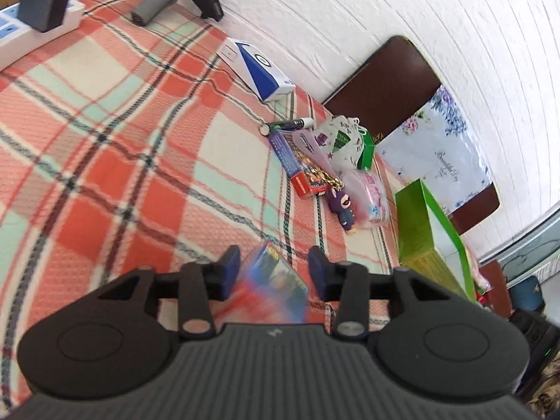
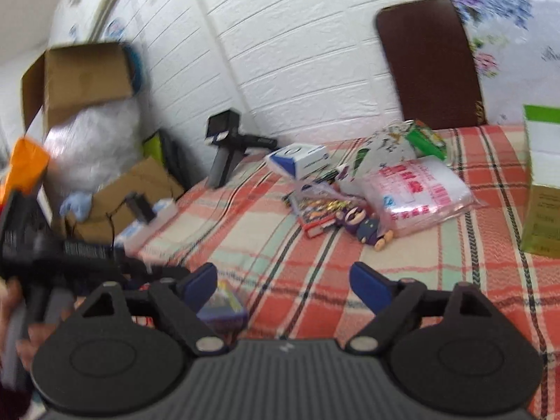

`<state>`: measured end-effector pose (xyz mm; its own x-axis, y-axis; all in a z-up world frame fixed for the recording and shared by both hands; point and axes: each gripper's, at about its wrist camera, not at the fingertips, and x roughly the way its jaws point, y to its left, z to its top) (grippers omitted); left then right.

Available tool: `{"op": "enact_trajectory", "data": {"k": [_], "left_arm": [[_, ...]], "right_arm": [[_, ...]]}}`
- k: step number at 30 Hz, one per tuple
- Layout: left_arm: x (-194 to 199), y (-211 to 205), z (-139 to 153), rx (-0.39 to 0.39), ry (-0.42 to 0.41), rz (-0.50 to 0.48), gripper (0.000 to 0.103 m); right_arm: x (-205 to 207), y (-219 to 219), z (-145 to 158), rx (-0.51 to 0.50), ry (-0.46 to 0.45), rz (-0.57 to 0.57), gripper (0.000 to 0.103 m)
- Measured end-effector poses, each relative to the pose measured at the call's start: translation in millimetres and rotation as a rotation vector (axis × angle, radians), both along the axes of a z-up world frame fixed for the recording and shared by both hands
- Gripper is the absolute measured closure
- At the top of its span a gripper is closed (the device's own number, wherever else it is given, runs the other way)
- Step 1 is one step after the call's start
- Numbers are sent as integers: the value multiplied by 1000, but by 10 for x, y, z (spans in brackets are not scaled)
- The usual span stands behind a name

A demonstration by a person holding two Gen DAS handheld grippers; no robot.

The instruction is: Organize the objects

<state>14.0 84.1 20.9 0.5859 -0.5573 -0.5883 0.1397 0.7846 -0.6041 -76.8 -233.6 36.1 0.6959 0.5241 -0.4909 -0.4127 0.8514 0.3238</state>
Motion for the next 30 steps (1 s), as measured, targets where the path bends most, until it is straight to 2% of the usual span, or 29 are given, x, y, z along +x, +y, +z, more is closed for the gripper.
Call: {"op": "enact_trajectory", "data": {"k": [4,6,7,10,13,17,19,22,24,25,26,28,30], "left_arm": [[-78,150,30,7,7,43,49],[-143,255,29,-1,24,55,49],[-187,300,35,-1,33,50,49],[-340,378,52,2,46,21,49],[-460,380,41,-14,76,-30,49],[-456,264,-11,-40,95,-89,47],[-363,194,-75,-28,115,-70,39],[-232,131,-216,-47,150,-52,40],[-177,87,-277,-49,165,-52,55],[-151,62,-316,-53,180,-67,76],[-119,36,-364,-67,210,-87,88],[-104,12,-462,-90,256,-102,89],[-114,16,-455,-86,254,-104,90]], "right_arm": [[-92,268,-84,-76,4,136,12],[-110,403,-90,-85,5,191,8],[-120,470,-87,-90,-2,215,2],[-158,688,-98,-140,-41,292,0],[-132,861,-167,-211,-50,329,0],[-43,960,-282,-246,-37,355,0],[19,1018,-334,-262,-25,362,0],[90,1105,-409,-286,-11,382,0],[71,1178,-438,-337,-47,375,0],[50,1209,-448,-354,-63,382,0],[32,1225,-452,-361,-76,389,0],[25,1228,-453,-366,-84,394,0],[17,1204,-455,-366,-79,386,0]]}}
